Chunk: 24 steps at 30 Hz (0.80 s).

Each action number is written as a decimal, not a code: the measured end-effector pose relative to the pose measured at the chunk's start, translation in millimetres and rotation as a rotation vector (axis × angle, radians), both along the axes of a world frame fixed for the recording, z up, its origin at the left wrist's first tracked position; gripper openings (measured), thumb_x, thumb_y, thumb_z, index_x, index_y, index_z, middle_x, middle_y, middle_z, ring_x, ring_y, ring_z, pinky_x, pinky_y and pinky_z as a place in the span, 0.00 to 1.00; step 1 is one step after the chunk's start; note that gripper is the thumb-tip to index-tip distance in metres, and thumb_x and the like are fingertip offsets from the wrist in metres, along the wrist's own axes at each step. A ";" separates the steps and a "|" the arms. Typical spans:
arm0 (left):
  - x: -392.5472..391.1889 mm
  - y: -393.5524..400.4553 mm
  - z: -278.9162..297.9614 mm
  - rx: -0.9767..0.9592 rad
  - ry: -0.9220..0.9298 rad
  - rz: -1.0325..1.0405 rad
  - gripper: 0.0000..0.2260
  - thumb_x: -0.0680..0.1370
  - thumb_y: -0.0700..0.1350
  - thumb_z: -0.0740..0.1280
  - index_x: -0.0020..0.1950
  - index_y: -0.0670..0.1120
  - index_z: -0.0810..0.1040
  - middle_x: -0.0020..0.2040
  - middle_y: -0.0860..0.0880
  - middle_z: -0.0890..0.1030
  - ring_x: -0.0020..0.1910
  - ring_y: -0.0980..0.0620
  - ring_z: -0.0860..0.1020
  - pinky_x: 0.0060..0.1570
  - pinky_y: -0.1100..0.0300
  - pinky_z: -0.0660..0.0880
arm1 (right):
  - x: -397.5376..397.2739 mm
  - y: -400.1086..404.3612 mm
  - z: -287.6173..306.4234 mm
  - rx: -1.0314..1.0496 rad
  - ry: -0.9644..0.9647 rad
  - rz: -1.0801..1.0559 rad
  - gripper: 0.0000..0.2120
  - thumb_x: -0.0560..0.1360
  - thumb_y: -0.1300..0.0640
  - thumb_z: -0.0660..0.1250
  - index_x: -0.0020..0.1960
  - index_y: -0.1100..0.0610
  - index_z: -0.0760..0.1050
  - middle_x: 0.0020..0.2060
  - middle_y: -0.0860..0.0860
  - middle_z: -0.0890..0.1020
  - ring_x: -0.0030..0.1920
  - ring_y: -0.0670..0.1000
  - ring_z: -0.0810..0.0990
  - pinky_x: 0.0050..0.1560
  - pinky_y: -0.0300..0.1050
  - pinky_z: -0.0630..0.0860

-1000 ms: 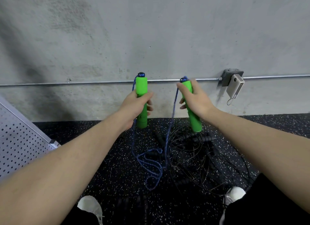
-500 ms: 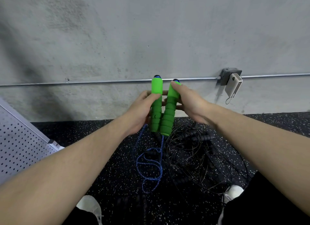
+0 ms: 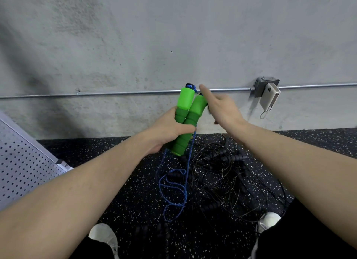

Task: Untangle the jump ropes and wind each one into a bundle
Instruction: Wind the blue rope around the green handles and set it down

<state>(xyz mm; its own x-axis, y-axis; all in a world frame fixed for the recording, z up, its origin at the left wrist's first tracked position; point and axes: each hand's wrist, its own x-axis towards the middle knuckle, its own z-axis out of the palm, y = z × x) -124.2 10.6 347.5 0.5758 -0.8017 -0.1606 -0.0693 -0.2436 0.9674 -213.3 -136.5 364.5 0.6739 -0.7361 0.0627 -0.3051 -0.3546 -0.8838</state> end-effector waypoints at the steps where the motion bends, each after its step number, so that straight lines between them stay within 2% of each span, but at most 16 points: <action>1: 0.9 0.9 1.0 0.000 0.011 -0.021 0.18 0.72 0.38 0.77 0.56 0.50 0.75 0.46 0.49 0.83 0.45 0.47 0.83 0.51 0.48 0.81 | 1.2 -4.9 -1.0 -0.038 -0.040 -0.063 0.26 0.72 0.28 0.62 0.41 0.52 0.70 0.32 0.46 0.75 0.34 0.48 0.73 0.41 0.50 0.74; 3: 1.0 3.6 4.6 -0.008 0.029 -0.078 0.16 0.74 0.35 0.75 0.55 0.49 0.75 0.44 0.49 0.83 0.42 0.47 0.83 0.47 0.51 0.81 | 4.2 -13.0 -3.7 0.025 -0.183 -0.099 0.28 0.67 0.26 0.65 0.51 0.49 0.69 0.41 0.46 0.76 0.42 0.48 0.75 0.48 0.49 0.73; 5: -0.5 7.2 8.8 0.000 0.065 -0.145 0.15 0.75 0.34 0.74 0.55 0.49 0.75 0.44 0.47 0.84 0.39 0.47 0.84 0.42 0.54 0.81 | 8.0 -20.7 -11.1 0.093 -0.196 0.059 0.28 0.71 0.27 0.62 0.61 0.45 0.70 0.56 0.46 0.78 0.56 0.45 0.77 0.61 0.46 0.70; 6: -0.5 9.1 10.6 0.011 0.090 -0.180 0.15 0.75 0.33 0.73 0.56 0.48 0.75 0.46 0.46 0.85 0.39 0.46 0.84 0.41 0.54 0.81 | 7.2 -21.2 -12.8 0.146 -0.134 0.187 0.25 0.75 0.28 0.58 0.63 0.44 0.72 0.59 0.44 0.78 0.60 0.43 0.75 0.67 0.45 0.66; 7: -0.4 10.8 12.1 0.022 0.115 -0.211 0.15 0.76 0.33 0.73 0.57 0.48 0.75 0.48 0.45 0.86 0.39 0.45 0.84 0.40 0.54 0.82 | 6.8 -22.0 -15.4 0.212 -0.074 0.288 0.28 0.76 0.27 0.54 0.62 0.45 0.76 0.61 0.44 0.79 0.63 0.43 0.75 0.72 0.46 0.62; 9: 0.1 13.4 15.8 0.040 0.158 -0.247 0.15 0.76 0.34 0.72 0.58 0.48 0.75 0.51 0.44 0.87 0.38 0.44 0.84 0.39 0.54 0.82 | 2.7 -22.8 -19.6 0.326 -0.012 0.378 0.39 0.72 0.22 0.54 0.62 0.52 0.79 0.62 0.53 0.82 0.66 0.50 0.77 0.75 0.51 0.63; 11: 1.7 15.4 19.5 0.052 0.184 -0.254 0.15 0.76 0.35 0.72 0.59 0.47 0.75 0.52 0.43 0.87 0.36 0.44 0.84 0.38 0.53 0.82 | -0.8 -18.4 -18.4 0.412 -0.020 0.469 0.40 0.75 0.27 0.52 0.63 0.60 0.78 0.60 0.61 0.82 0.64 0.58 0.80 0.70 0.55 0.72; 13: 5.9 17.9 21.6 0.065 0.192 -0.280 0.17 0.75 0.37 0.73 0.60 0.47 0.74 0.53 0.43 0.86 0.38 0.41 0.84 0.39 0.53 0.83 | -1.5 -15.6 -17.6 0.473 -0.070 0.532 0.35 0.79 0.32 0.49 0.62 0.59 0.78 0.59 0.63 0.82 0.58 0.59 0.82 0.64 0.55 0.77; 14: 7.8 19.1 22.4 0.072 0.188 -0.306 0.19 0.74 0.38 0.74 0.62 0.46 0.74 0.54 0.42 0.86 0.44 0.37 0.84 0.41 0.51 0.83 | -1.3 -14.4 -16.5 0.500 -0.074 0.554 0.33 0.80 0.31 0.49 0.59 0.56 0.79 0.55 0.64 0.82 0.51 0.59 0.82 0.57 0.53 0.80; 15: 9.2 19.7 22.7 0.085 0.184 -0.333 0.22 0.73 0.40 0.75 0.65 0.45 0.73 0.56 0.41 0.86 0.49 0.33 0.83 0.44 0.49 0.83 | -1.2 -12.9 -15.2 0.524 -0.059 0.569 0.31 0.79 0.30 0.49 0.52 0.54 0.79 0.47 0.64 0.81 0.42 0.57 0.79 0.47 0.49 0.80; 16: 10.8 20.1 22.8 0.105 0.180 -0.341 0.23 0.73 0.41 0.75 0.66 0.46 0.72 0.56 0.41 0.85 0.51 0.33 0.82 0.45 0.48 0.82 | -1.6 -11.0 -11.5 0.527 -0.032 0.550 0.30 0.79 0.29 0.50 0.43 0.53 0.76 0.37 0.60 0.76 0.33 0.54 0.72 0.36 0.44 0.75; 17: 11.9 20.7 23.4 0.128 0.179 -0.332 0.23 0.74 0.42 0.75 0.66 0.46 0.72 0.56 0.40 0.86 0.49 0.35 0.82 0.45 0.49 0.82 | -0.7 -10.3 -9.1 0.496 0.007 0.496 0.28 0.79 0.29 0.51 0.36 0.51 0.69 0.30 0.54 0.68 0.28 0.50 0.62 0.29 0.41 0.66; 18: 12.8 21.5 24.8 0.151 0.175 -0.313 0.21 0.75 0.42 0.75 0.65 0.47 0.72 0.54 0.41 0.86 0.44 0.40 0.83 0.43 0.51 0.82 | 0.4 -11.1 -7.6 0.440 0.048 0.425 0.27 0.78 0.29 0.52 0.33 0.49 0.63 0.28 0.49 0.61 0.28 0.49 0.56 0.28 0.40 0.57; 19: 12.9 22.2 26.4 0.175 0.163 -0.295 0.18 0.76 0.42 0.73 0.63 0.48 0.73 0.52 0.41 0.87 0.40 0.43 0.82 0.40 0.53 0.82 | 2.3 -13.8 -7.1 0.361 0.086 0.348 0.26 0.78 0.30 0.54 0.32 0.48 0.60 0.27 0.47 0.59 0.27 0.48 0.54 0.28 0.40 0.53; 21: 12.3 24.5 29.1 0.230 0.124 -0.285 0.11 0.78 0.41 0.71 0.58 0.48 0.74 0.48 0.42 0.87 0.36 0.45 0.82 0.36 0.55 0.82 | 4.9 -18.3 -5.6 0.196 0.134 0.229 0.25 0.78 0.33 0.59 0.32 0.50 0.62 0.26 0.47 0.60 0.26 0.47 0.56 0.28 0.40 0.52; 24: 10.2 24.6 26.0 0.260 0.072 -0.273 0.08 0.78 0.40 0.73 0.55 0.45 0.78 0.47 0.43 0.87 0.35 0.48 0.84 0.35 0.56 0.82 | 6.9 -23.3 -9.4 0.049 0.134 0.152 0.23 0.78 0.39 0.63 0.32 0.51 0.62 0.23 0.45 0.60 0.23 0.46 0.57 0.24 0.38 0.53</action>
